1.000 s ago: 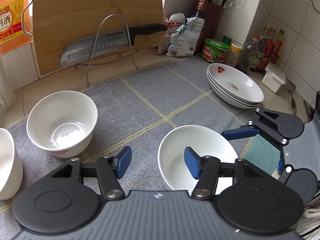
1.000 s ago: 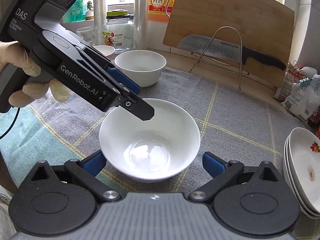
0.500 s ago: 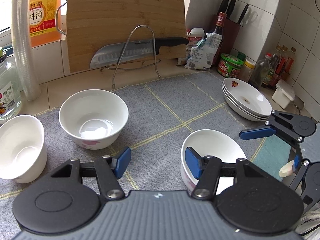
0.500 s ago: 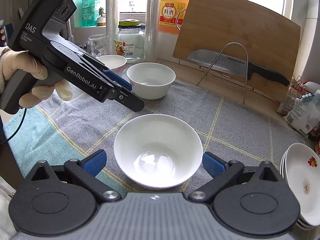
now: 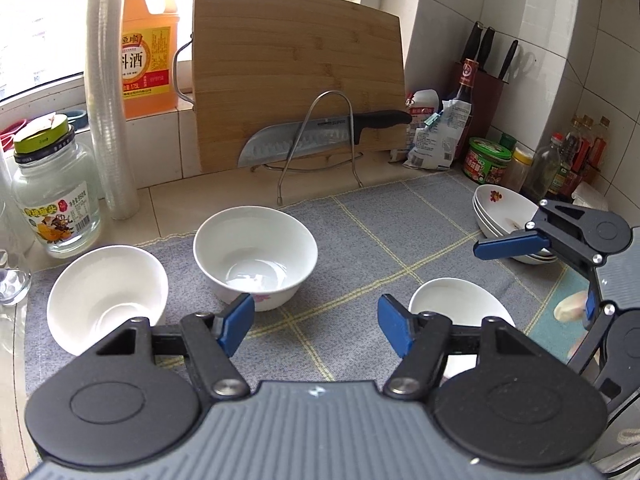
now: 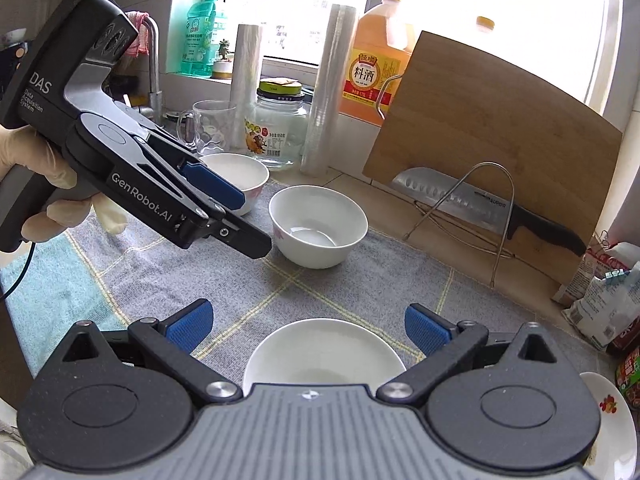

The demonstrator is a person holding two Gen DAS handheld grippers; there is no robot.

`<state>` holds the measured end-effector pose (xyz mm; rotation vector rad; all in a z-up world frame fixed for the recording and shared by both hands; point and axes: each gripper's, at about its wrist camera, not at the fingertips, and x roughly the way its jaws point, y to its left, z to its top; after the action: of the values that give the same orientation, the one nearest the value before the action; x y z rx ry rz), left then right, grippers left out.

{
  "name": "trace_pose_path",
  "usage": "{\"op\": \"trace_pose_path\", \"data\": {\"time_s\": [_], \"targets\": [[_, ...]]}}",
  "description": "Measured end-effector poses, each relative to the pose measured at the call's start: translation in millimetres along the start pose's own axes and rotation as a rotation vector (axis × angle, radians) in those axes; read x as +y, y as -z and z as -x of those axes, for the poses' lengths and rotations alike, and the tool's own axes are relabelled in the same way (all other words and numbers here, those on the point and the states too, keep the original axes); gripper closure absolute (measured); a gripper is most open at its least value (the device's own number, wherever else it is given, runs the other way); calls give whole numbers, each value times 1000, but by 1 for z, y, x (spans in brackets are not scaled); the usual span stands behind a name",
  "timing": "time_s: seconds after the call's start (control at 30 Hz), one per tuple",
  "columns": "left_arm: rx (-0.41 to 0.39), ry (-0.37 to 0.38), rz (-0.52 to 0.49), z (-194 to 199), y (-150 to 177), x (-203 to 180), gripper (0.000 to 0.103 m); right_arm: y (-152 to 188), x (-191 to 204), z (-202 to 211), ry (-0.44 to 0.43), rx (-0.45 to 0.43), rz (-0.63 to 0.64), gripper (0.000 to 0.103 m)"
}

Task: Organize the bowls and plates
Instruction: 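Position the held bowl above the other white bowl with the left gripper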

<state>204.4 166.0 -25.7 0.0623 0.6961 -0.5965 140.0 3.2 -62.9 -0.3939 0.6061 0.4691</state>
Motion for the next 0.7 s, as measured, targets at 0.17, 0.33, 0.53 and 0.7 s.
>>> {"op": "trace_pose_path", "data": {"time_s": [0.17,0.33,0.53,0.7], "targets": [[-16,-38,-16,3,-7,9,32,-9,9,-20,17,34,45,0],[-28,-57,-34,-4,-19,18,32,-20,14,-35,15,17,77,0],[-11,-69,-41,-27,-33,31,32,-36,2,-55,3,7,54,0],[23,-73,-40,-51,-42,40,32,-40,-11,-74,-4,20,25,0]]}}
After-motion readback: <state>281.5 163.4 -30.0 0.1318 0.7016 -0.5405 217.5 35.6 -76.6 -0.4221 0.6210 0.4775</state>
